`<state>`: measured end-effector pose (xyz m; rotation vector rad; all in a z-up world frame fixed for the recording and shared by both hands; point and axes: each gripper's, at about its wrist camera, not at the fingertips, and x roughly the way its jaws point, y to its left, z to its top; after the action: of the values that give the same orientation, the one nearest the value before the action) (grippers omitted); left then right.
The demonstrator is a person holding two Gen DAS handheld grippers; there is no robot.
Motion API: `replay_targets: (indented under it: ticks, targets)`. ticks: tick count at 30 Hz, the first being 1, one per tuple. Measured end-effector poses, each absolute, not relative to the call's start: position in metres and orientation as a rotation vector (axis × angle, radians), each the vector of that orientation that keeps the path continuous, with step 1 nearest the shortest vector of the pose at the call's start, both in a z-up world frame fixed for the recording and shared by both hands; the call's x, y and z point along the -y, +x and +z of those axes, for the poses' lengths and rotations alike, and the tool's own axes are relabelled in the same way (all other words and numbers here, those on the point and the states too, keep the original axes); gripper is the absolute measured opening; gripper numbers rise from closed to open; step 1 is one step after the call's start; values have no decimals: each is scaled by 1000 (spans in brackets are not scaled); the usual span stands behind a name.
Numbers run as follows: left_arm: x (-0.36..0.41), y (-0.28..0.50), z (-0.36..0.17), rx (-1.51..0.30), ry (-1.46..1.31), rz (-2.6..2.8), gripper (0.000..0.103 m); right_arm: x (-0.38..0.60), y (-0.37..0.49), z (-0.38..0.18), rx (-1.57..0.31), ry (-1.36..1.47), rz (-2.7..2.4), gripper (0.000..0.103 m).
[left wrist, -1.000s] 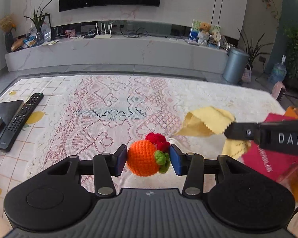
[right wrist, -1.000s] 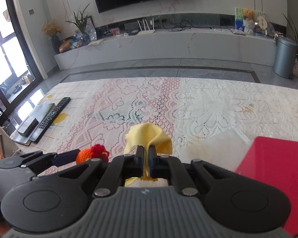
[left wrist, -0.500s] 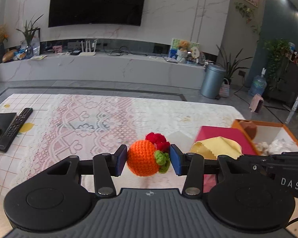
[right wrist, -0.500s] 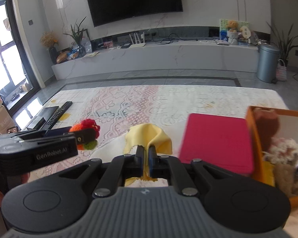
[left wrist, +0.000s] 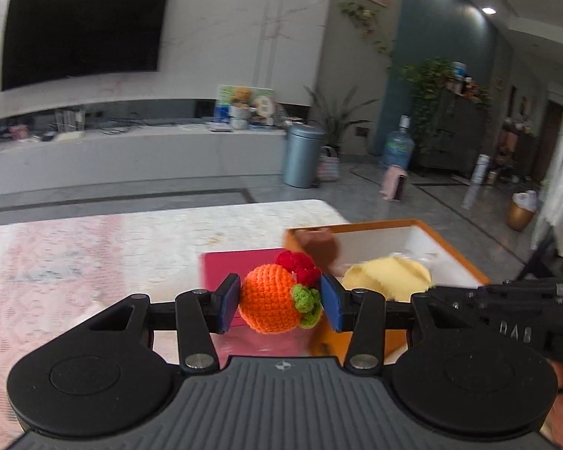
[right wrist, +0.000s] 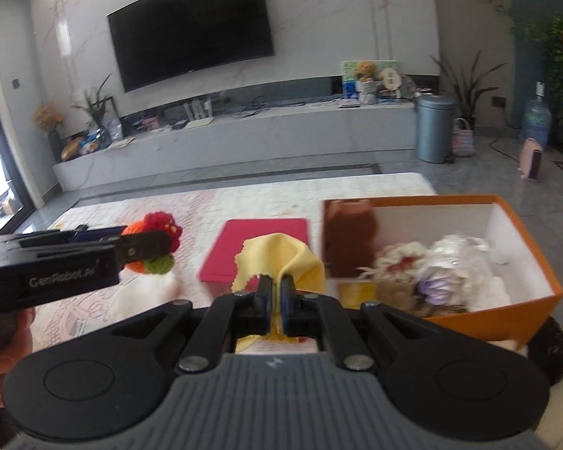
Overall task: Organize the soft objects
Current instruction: 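Carry the crocheted fruit and yellow cloth over the orange box with both tools, then open both tools to drop the fruit and yellow cloth into the box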
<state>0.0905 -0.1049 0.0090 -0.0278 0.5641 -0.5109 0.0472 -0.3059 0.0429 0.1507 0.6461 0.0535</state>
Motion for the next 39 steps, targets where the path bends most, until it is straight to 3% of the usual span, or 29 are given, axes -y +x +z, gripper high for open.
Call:
replay_targets:
  ticks: [14,29,39]
  targets:
    - [196,159,-6,-694,11,-672,53,421,70,50,-637,295,-95,3]
    - [262,185,-65,-814,526,-837,53,425,147,-35,-974,423,-29,3]
    - [274,195,-81,-892,564,-877,56,435,151,-50,-1041,457,-44,10]
